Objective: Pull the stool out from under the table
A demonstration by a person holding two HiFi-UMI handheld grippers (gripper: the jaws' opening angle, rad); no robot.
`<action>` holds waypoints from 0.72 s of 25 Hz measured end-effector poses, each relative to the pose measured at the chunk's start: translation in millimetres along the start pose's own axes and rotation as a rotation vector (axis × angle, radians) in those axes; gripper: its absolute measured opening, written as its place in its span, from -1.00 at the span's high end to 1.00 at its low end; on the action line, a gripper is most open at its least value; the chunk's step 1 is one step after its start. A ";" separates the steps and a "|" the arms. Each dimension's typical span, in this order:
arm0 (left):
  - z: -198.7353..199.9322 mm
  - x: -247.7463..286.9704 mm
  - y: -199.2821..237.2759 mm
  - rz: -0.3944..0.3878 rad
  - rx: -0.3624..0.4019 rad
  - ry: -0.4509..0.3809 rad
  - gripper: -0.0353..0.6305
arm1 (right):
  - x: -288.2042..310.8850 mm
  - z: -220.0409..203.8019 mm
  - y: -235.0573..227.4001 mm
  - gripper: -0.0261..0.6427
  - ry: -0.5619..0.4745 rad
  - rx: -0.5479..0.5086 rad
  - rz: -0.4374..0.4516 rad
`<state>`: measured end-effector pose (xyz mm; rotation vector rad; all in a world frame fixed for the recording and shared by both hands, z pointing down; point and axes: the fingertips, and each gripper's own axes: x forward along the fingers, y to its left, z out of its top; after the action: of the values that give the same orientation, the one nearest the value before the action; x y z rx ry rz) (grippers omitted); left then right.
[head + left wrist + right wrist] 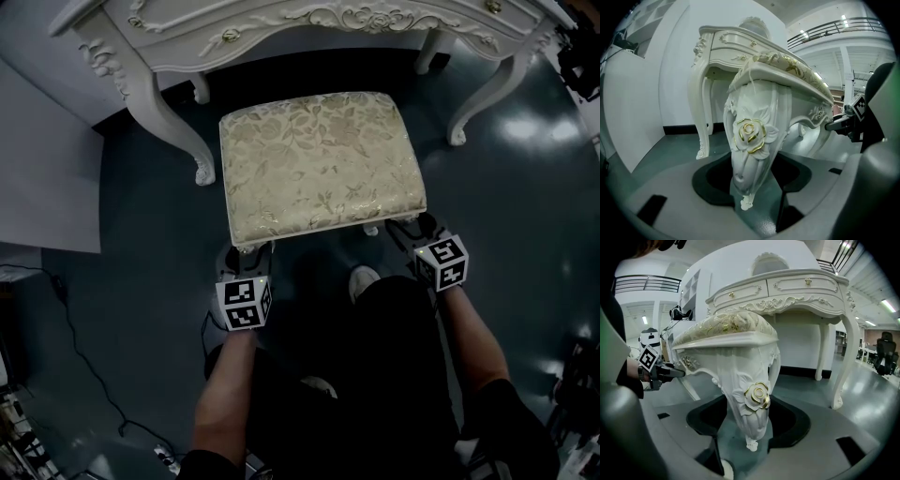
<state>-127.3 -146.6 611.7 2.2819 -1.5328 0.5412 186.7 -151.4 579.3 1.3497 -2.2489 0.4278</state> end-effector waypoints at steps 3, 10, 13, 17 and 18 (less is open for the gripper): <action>0.4 1.7 1.4 -0.005 0.005 -0.002 0.14 | -0.3 -1.2 0.9 0.05 0.007 0.004 0.000; 1.6 1.5 1.9 -0.011 0.008 0.009 0.14 | -0.3 -2.0 0.8 0.05 0.010 0.008 -0.008; 1.3 0.1 0.9 -0.010 0.007 0.012 0.14 | 0.4 -1.1 0.0 0.05 0.013 0.004 -0.004; 0.7 -0.7 0.7 -0.017 0.012 0.012 0.14 | 0.1 -1.2 0.1 0.05 0.015 0.005 -0.002; 1.1 -0.6 1.0 -0.020 0.014 0.012 0.14 | -0.2 -1.1 0.4 0.05 0.016 0.005 -0.002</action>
<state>-128.3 -147.0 610.5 2.2972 -1.5041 0.5609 186.7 -150.6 580.1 1.3461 -2.2345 0.4428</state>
